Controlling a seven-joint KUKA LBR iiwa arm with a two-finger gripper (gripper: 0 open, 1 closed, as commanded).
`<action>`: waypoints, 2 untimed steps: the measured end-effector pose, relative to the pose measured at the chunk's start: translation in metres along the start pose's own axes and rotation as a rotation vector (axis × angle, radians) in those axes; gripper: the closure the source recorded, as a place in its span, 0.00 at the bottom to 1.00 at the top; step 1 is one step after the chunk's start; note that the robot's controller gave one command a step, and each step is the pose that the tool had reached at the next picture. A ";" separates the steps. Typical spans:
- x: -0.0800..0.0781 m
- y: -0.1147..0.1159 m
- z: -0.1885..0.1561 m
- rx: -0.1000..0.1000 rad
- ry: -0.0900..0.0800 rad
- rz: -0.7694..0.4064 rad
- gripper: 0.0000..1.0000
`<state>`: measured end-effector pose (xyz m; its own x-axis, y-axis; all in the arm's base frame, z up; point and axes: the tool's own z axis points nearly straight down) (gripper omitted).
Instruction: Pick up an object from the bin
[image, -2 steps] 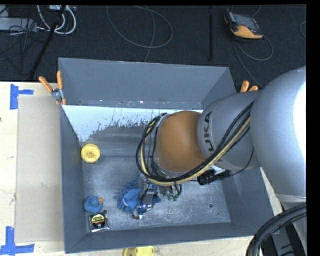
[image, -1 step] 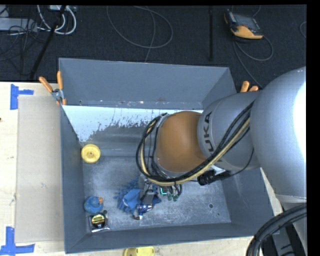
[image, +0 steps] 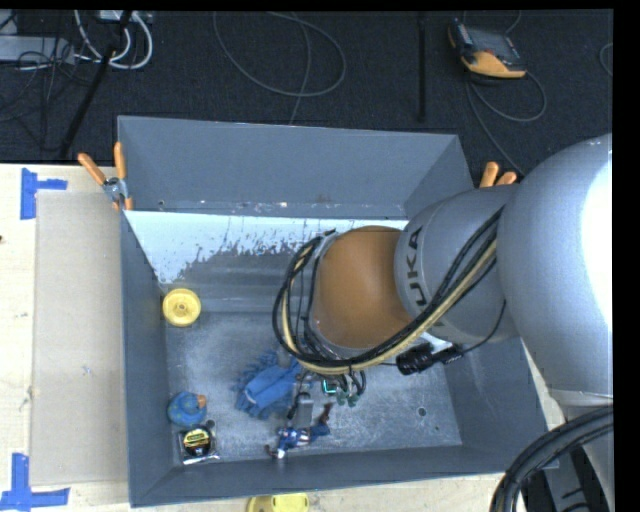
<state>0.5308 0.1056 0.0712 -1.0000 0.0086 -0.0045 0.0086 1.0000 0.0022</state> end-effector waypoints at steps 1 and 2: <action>0.055 0.014 -0.004 -0.001 -0.007 -0.050 1.00; 0.055 0.014 -0.004 -0.001 -0.007 -0.049 1.00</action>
Offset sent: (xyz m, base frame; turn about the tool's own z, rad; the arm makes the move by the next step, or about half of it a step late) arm 0.0000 0.0000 0.0000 0.0000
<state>0.4756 0.1198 0.0751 -0.9991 -0.0404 -0.0115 -0.0405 0.9992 0.0026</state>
